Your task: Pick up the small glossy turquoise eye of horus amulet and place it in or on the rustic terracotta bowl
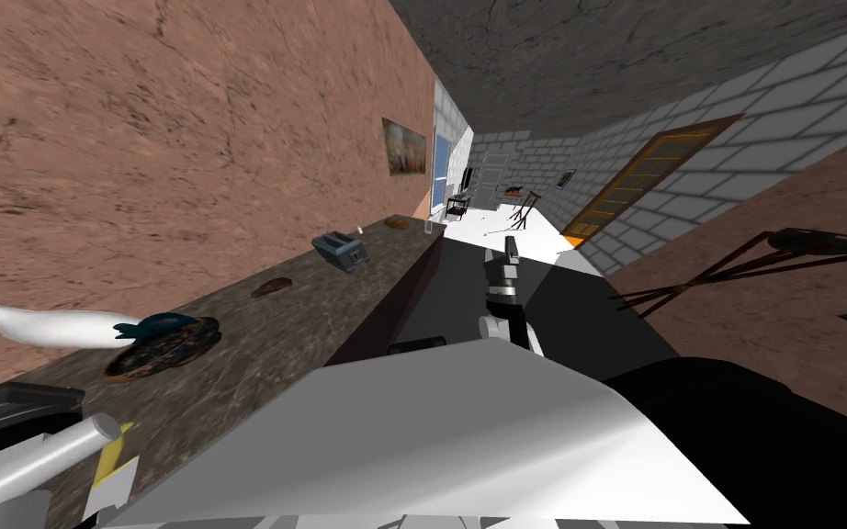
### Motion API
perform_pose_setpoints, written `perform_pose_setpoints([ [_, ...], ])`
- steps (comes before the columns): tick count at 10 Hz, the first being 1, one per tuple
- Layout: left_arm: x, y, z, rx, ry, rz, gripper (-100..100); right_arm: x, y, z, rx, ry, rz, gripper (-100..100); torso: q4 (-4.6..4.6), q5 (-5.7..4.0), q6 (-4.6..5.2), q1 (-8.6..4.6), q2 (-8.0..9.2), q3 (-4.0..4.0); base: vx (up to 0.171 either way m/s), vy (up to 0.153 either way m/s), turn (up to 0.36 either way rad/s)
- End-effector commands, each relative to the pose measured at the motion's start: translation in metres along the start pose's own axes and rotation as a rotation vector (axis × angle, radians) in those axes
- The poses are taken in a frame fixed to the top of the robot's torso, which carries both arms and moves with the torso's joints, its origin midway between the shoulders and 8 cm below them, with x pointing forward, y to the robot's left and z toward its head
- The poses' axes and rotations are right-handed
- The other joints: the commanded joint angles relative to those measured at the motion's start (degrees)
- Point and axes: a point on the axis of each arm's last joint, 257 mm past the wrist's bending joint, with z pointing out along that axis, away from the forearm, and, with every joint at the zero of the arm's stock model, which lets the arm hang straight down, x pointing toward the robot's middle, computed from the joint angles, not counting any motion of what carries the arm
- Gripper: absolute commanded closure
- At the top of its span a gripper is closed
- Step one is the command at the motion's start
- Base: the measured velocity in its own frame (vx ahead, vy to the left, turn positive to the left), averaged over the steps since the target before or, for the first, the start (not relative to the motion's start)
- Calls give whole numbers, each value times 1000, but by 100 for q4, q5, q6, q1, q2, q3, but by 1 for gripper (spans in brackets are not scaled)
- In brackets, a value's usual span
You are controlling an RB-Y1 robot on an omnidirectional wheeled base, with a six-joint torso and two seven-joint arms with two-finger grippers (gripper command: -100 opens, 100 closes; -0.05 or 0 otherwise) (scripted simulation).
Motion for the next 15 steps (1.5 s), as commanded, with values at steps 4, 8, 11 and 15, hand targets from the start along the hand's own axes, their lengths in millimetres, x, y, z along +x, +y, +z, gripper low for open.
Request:
perform_pose_setpoints([
  [4, -27, 3, -15, -12, -10, 59, -100, 0, 0, 0, 0, 0, 0, 0, 2, 0, -3, -2, 8, 5, 1, 0, -7],
  [8, -56, -9, -25, -1, -38, 21, -100, 0, 0, 0, 0, 0, 0, 0, -1, -1, 1, -2, -4, -2, 32, -13, -81],
  [11, -70, -9, -34, -7, -38, 69, -100, 0, 0, 0, 0, 0, 0, 0, 1, 0, -4, -4, 4, 2, 3, 1, -24],
  [15, -70, -9, -34, -7, -38, 69, -100, 0, 0, 0, 0, 0, 0, 0, 1, 1, 0, 1, 6, 3, 0, 0, -1],
])
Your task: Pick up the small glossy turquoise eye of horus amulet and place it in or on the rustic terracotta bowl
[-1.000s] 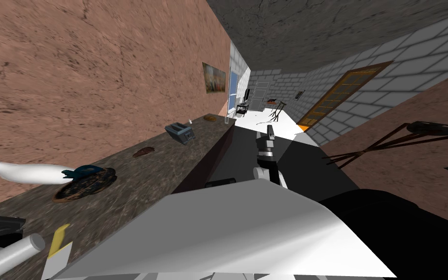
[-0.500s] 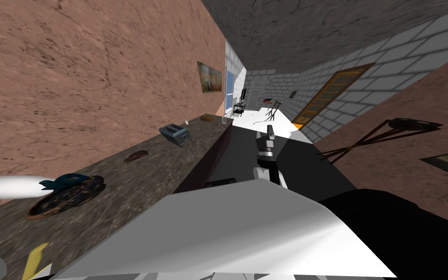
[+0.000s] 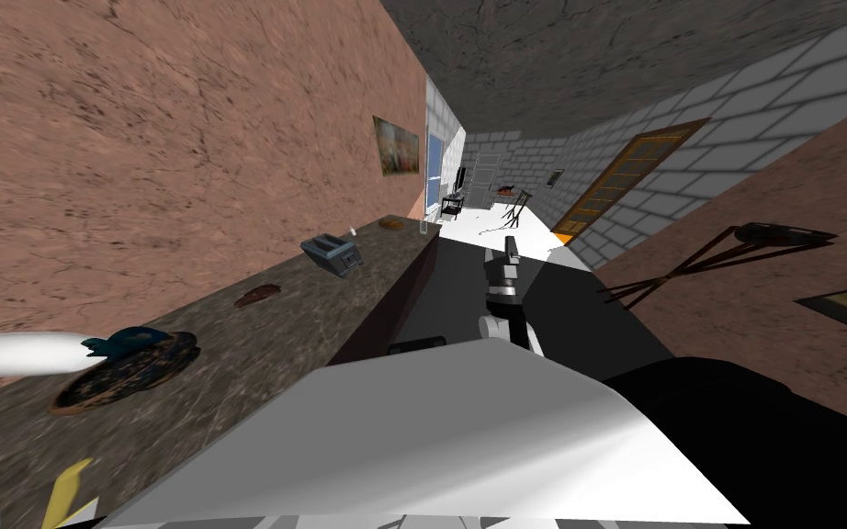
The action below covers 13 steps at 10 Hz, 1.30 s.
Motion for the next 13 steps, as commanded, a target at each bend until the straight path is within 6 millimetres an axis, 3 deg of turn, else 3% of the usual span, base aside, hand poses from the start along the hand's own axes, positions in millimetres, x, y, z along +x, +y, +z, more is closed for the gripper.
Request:
perform_pose_setpoints([
  [1, 0, 0, 0, 0, 0, 0, -100, 0, 0, 0, 0, 0, 0, 0, 0, 0, 0, 0, 0, 0, 8, -9, 29],
  [6, -25, -46, 10, 0, -18, -10, -100, 0, 0, 0, 0, 0, 0, 0, 3, -4, 1, -13, 14, 8, -32, -29, -37],
  [7, -22, -41, 8, 3, -15, -8, -100, 0, 0, 0, 0, 0, 0, 0, 3, -4, 1, -13, 14, 8, -15, -12, -7],
  [8, -23, -41, 8, 1, -16, -9, 0, 0, 0, 0, 0, 0, 0, 0, 2, -1, 0, -6, 9, 5, 0, 0, 0],
  [13, -23, -41, 8, 1, -16, -9, 0, 0, 0, 0, 0, 0, 0, 0, 0, 1, 1, 2, 1, 0, 0, 0, 0],
])
